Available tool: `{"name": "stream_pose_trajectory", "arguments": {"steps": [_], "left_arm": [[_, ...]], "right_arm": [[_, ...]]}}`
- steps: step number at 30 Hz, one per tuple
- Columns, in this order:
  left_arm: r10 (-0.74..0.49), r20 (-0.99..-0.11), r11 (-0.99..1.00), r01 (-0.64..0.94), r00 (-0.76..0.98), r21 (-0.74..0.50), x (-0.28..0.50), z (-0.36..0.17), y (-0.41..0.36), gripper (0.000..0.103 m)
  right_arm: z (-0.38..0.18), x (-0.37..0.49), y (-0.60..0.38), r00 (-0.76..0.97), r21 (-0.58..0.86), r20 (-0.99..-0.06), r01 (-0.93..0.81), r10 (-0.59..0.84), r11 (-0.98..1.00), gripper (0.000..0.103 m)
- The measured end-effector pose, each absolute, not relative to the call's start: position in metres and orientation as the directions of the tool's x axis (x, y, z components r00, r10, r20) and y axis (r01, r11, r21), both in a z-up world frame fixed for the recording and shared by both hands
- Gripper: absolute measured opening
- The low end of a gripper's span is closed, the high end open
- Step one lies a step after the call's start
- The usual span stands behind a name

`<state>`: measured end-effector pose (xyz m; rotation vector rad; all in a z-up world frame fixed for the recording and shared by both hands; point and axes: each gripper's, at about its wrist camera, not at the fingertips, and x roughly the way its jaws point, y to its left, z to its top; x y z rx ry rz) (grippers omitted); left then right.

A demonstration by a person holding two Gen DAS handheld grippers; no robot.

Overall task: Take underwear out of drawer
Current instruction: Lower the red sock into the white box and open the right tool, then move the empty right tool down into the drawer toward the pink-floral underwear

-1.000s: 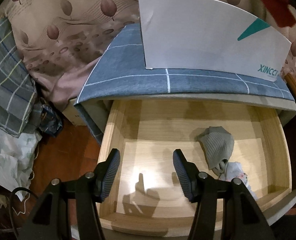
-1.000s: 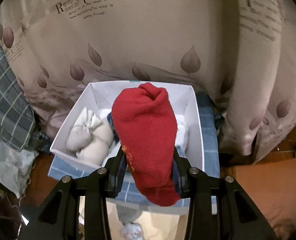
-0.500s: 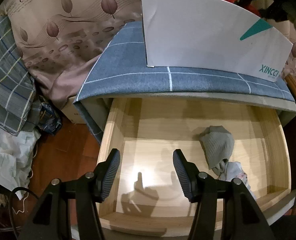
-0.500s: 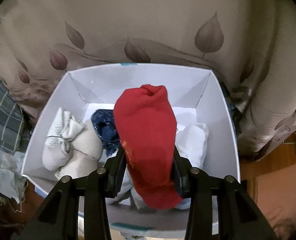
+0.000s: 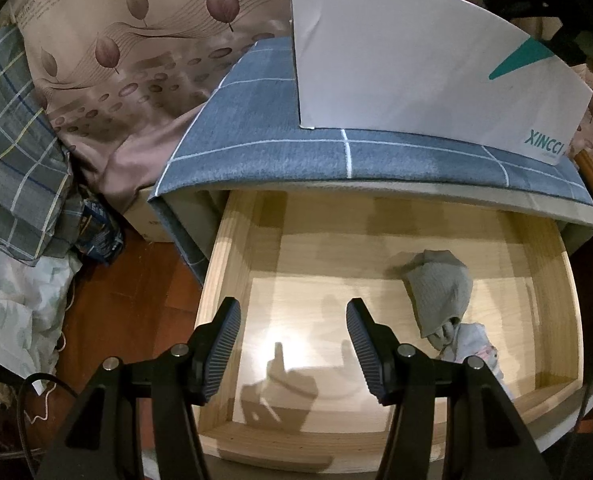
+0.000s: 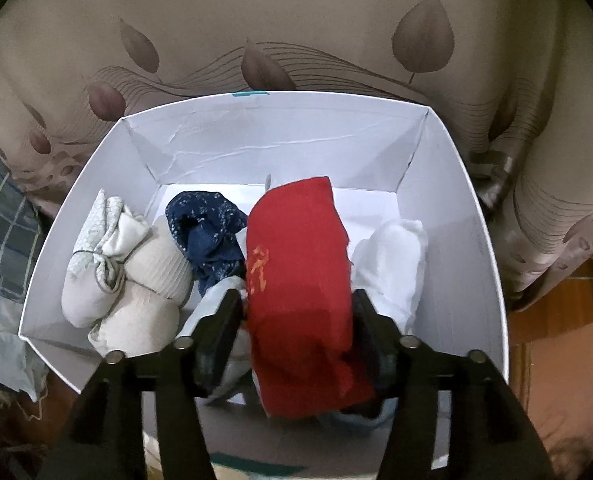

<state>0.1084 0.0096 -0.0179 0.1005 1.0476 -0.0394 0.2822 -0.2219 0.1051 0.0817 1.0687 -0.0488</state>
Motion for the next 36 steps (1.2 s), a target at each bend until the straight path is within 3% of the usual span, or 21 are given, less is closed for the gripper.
{"name": "stream_pose_trajectory", "arguments": {"steps": [2,18,29,36], "left_arm": [[0.017,-0.866,0.995,0.081,0.499,0.066,0.108,-0.018,0.010,0.056],[0.023,-0.877,0.999,0.025,0.480,0.040,0.111,-0.020,0.025,0.056],[0.028,-0.882,0.999,0.011,0.471,0.038,0.112,-0.021,0.028,0.056],[0.023,-0.884,0.999,0.012,0.467,0.032,0.112,-0.022,0.030,0.056]], "right_arm": [[0.108,0.277,-0.221,0.490,0.034,-0.872,0.074,-0.006,0.997,0.066],[0.142,0.178,-0.219,0.511,0.082,-0.856,0.002,0.069,0.997,0.071],[0.024,0.118,-0.192,0.208,0.094,-0.972,-0.082,0.109,0.992,0.072],[-0.051,0.116,-0.172,0.026,0.106,-0.994,-0.057,0.108,0.993,0.072]]}}
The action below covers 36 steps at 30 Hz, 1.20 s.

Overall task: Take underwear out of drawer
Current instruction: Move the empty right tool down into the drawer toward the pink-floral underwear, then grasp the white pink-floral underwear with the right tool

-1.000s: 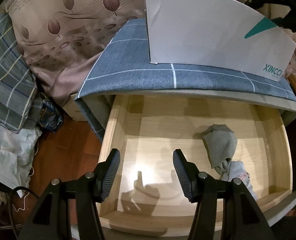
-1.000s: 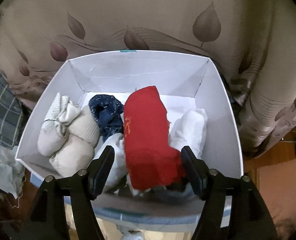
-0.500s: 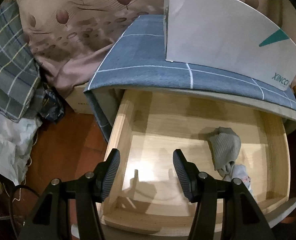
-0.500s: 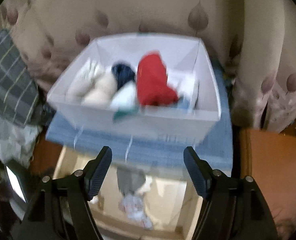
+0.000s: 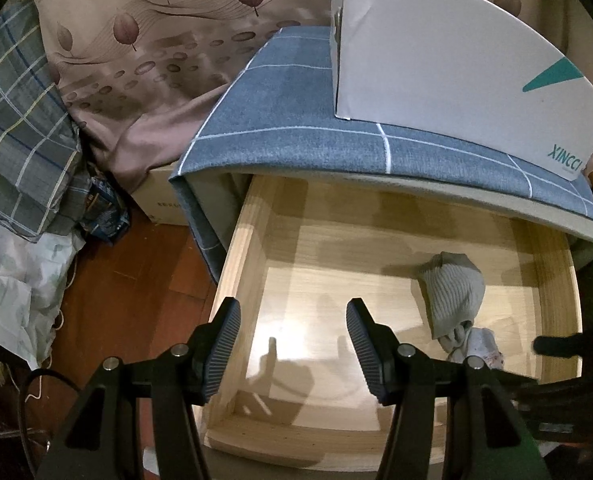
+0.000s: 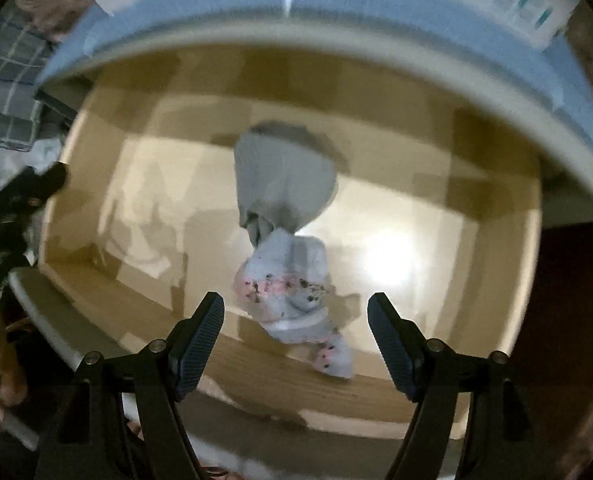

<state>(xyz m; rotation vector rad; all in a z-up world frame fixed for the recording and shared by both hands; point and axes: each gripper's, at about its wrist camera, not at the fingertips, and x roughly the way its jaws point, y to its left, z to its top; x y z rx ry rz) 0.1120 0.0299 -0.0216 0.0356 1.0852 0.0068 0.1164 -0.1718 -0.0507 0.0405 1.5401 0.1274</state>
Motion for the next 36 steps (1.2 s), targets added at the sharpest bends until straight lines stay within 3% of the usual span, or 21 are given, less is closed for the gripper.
{"name": "stream_pose_trajectory", "arguments": {"steps": [14,17,23,34,36], "left_arm": [[0.033,-0.887,0.998,0.028,0.461,0.052,0.112,-0.025,0.023,0.056],[0.041,-0.886,0.997,0.034,0.463,0.064,0.112,-0.026,0.021,0.056],[0.048,-0.888,0.996,0.048,0.458,0.079,0.112,-0.028,0.018,0.056],[0.084,-0.890,0.984,0.103,0.448,0.145,0.110,-0.034,0.001,0.056],[0.088,-0.892,0.981,0.119,0.444,0.156,0.109,-0.035,-0.004,0.056]], "right_arm": [[-0.117,0.133,-0.149,-0.160,0.060,-0.986,-0.065,0.049,0.996,0.071],[-0.121,0.135,-0.148,-0.172,0.043,-0.985,-0.079,0.029,0.996,0.054],[-0.126,0.128,-0.167,-0.172,0.014,-0.985,-0.041,0.006,0.999,0.043],[-0.127,0.103,-0.205,-0.177,-0.016,-0.984,0.012,-0.013,1.000,0.040],[-0.128,0.100,-0.208,-0.178,-0.008,-0.984,0.032,-0.002,0.999,0.035]]}}
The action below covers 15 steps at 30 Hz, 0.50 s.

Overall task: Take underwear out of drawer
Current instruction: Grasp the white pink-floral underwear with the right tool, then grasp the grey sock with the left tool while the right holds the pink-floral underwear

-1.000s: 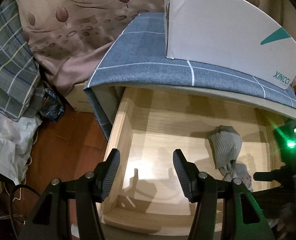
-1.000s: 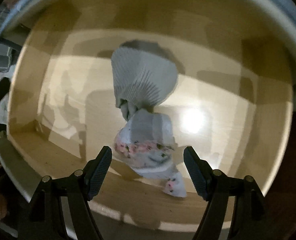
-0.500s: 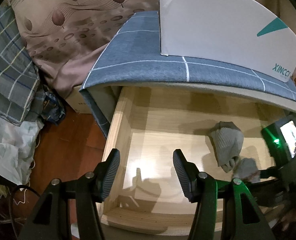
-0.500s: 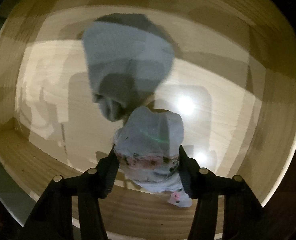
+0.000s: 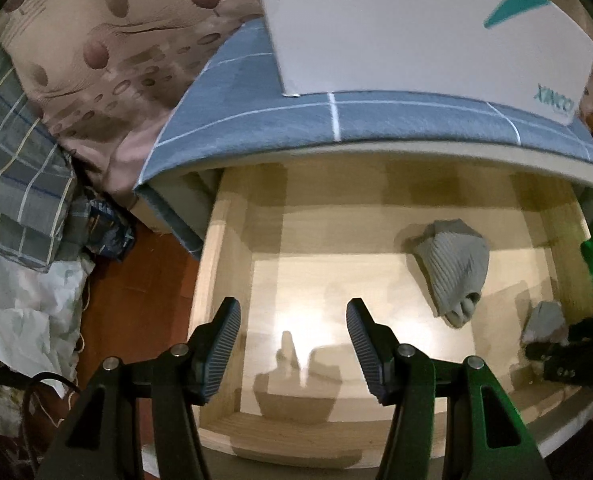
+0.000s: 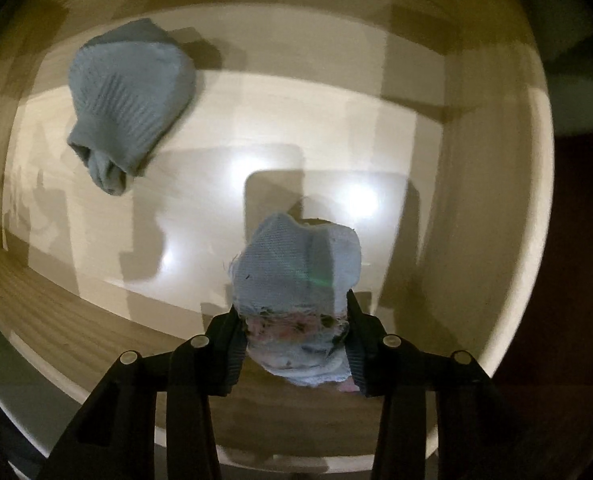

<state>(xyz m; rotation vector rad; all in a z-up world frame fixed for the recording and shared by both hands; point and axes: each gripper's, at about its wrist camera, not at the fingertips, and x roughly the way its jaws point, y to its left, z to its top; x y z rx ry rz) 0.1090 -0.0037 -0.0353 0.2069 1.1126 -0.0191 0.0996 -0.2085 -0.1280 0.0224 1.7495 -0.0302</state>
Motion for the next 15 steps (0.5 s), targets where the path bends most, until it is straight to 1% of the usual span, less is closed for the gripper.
{"name": "stream_pose_trajectory", "arguments": {"steps": [3,10,12,15], "left_arm": [[0.087,-0.899,0.979,0.132,0.429,0.158,0.109,-0.039,-0.008,0.056],[0.055,-0.935,0.974,0.189,0.351,0.128,0.113,-0.052,-0.019,0.057],[0.033,-0.938,0.972,0.207,0.344,0.110,0.114,-0.054,-0.021,0.056],[-0.005,-0.933,0.969,0.232,0.361,0.084,0.113,-0.052,-0.028,0.056]], "right_arm": [[-0.128,0.100,-0.212,-0.164,0.014,-0.986,0.053,0.023,0.999,0.032],[-0.132,0.096,-0.216,-0.172,0.040,-0.984,0.089,0.055,0.995,0.031],[-0.134,0.095,-0.216,-0.177,0.050,-0.982,0.093,0.066,0.994,0.031],[-0.142,0.099,-0.223,-0.171,0.099,-0.978,0.123,0.120,0.987,0.031]]}}
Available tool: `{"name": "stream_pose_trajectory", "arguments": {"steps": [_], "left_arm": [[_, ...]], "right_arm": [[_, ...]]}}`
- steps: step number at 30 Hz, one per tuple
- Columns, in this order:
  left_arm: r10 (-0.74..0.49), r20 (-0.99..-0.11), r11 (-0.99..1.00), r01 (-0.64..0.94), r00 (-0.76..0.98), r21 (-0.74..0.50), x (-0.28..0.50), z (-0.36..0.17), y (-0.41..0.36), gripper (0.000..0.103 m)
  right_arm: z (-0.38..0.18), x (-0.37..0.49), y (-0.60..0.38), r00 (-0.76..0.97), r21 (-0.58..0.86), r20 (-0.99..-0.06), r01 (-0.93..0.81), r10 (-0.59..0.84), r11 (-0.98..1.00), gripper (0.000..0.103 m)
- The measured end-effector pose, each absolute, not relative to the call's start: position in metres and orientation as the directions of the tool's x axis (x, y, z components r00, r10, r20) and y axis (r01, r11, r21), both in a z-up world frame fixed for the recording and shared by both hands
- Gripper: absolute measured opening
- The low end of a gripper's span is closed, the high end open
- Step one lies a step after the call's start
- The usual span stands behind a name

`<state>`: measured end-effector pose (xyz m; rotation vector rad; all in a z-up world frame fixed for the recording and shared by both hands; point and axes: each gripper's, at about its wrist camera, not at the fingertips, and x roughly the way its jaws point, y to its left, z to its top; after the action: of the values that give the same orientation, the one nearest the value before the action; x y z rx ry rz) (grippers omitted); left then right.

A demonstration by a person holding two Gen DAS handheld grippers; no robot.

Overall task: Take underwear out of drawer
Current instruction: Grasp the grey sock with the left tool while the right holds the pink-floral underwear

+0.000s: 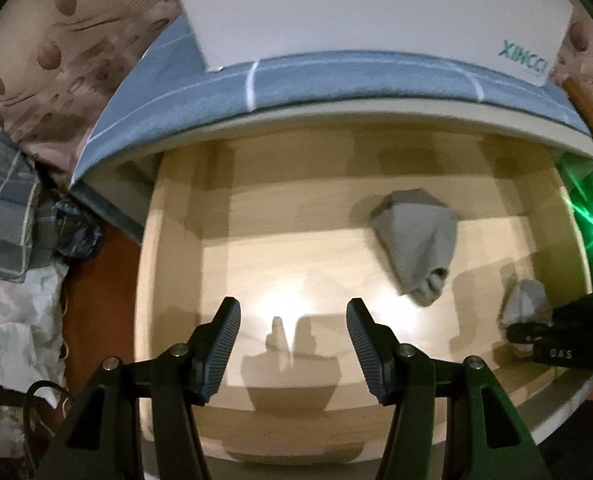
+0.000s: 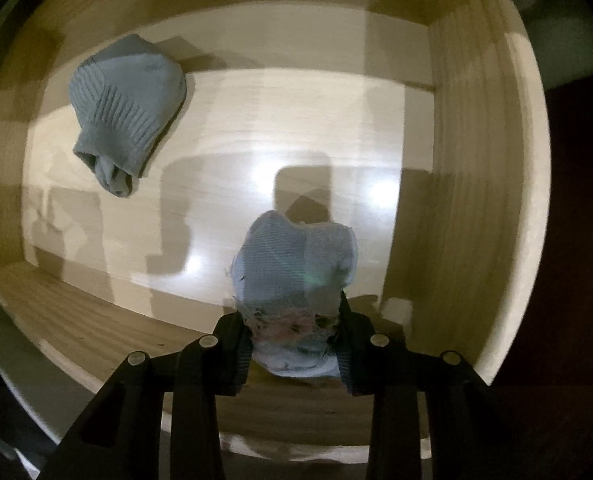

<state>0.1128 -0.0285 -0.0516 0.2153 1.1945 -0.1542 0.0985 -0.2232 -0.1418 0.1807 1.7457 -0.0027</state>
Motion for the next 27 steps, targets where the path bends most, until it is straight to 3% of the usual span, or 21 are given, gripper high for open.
{"name": "stream_pose_trajectory", "arguments": {"steps": [9,21,25,26,27], "left_arm": [[-0.079,-0.953,0.945,0.325,0.292,0.021,0.127,-0.063,-0.079,0.056],[-0.155,-0.981,0.951,0.288,0.114,-0.117,0.165,-0.100,-0.102,0.056],[-0.111,-0.988,0.960,0.270,0.108,-0.079,0.175,-0.107,-0.104,0.056],[-0.093,-0.990,0.960,0.273,0.103,-0.061,0.176,-0.109,-0.104,0.056],[-0.089,-0.992,0.959,0.276,0.091,-0.061,0.177,-0.112,-0.105,0.044]], "right_arm": [[-0.132,0.089,-0.253,-0.160,0.143,-0.973,0.145,0.165,0.979,0.031],[-0.129,0.089,-0.273,-0.156,0.173,-0.967,0.166,0.199,0.971,0.031],[-0.129,0.088,-0.277,-0.153,0.189,-0.964,0.174,0.216,0.966,0.031],[-0.130,0.088,-0.279,-0.153,0.191,-0.964,0.176,0.219,0.966,0.031],[-0.130,0.087,-0.280,-0.153,0.193,-0.963,0.177,0.220,0.965,0.031]]}}
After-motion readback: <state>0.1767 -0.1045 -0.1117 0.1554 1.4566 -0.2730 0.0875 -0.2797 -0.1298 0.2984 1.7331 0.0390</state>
